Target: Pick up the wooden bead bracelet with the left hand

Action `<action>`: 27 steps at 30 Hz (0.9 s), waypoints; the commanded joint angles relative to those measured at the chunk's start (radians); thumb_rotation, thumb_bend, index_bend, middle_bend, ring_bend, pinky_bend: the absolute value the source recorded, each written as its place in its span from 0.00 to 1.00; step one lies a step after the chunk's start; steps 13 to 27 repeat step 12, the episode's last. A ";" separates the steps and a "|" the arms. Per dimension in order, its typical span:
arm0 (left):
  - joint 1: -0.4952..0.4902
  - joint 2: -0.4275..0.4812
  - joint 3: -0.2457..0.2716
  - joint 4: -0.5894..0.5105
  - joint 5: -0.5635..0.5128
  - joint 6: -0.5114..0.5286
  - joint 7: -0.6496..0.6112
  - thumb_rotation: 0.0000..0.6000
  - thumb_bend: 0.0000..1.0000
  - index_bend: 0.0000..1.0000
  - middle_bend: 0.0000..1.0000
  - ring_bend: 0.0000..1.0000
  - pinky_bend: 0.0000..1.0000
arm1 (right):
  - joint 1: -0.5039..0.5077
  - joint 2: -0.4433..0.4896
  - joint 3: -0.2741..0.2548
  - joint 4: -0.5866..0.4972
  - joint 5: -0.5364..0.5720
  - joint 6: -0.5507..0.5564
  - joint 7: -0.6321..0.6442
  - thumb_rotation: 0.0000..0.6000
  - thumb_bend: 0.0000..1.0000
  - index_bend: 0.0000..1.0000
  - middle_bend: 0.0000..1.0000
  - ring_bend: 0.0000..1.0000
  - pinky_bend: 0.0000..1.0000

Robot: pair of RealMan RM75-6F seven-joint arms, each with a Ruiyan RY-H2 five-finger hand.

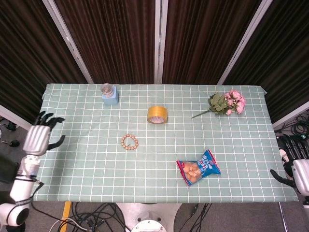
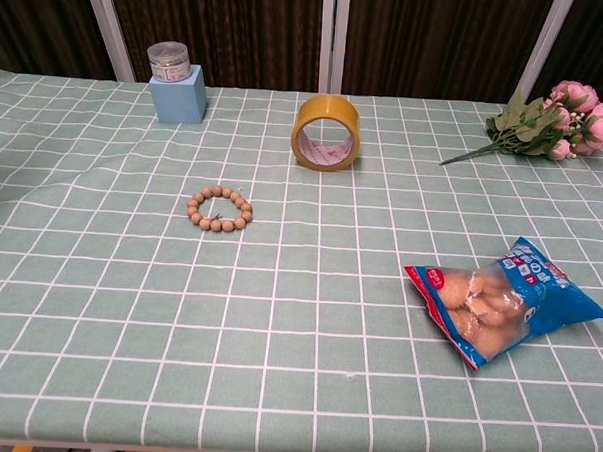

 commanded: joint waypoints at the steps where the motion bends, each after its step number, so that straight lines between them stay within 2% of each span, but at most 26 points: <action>1: 0.109 0.088 0.042 -0.049 -0.022 0.080 -0.093 1.00 0.31 0.28 0.31 0.13 0.07 | 0.007 -0.018 -0.004 0.012 -0.014 0.001 0.006 1.00 0.11 0.00 0.03 0.00 0.00; 7: 0.232 0.150 0.100 -0.142 0.021 0.227 -0.028 1.00 0.31 0.28 0.30 0.13 0.06 | 0.008 -0.050 -0.010 0.018 -0.039 0.019 -0.029 1.00 0.11 0.00 0.03 0.00 0.00; 12: 0.266 0.183 0.140 -0.225 0.066 0.248 0.017 1.00 0.29 0.28 0.30 0.13 0.06 | 0.007 -0.074 -0.010 0.023 -0.048 0.032 -0.070 1.00 0.11 0.00 0.03 0.00 0.00; 27: 0.266 0.183 0.140 -0.225 0.066 0.248 0.017 1.00 0.29 0.28 0.30 0.13 0.06 | 0.007 -0.074 -0.010 0.023 -0.048 0.032 -0.070 1.00 0.11 0.00 0.03 0.00 0.00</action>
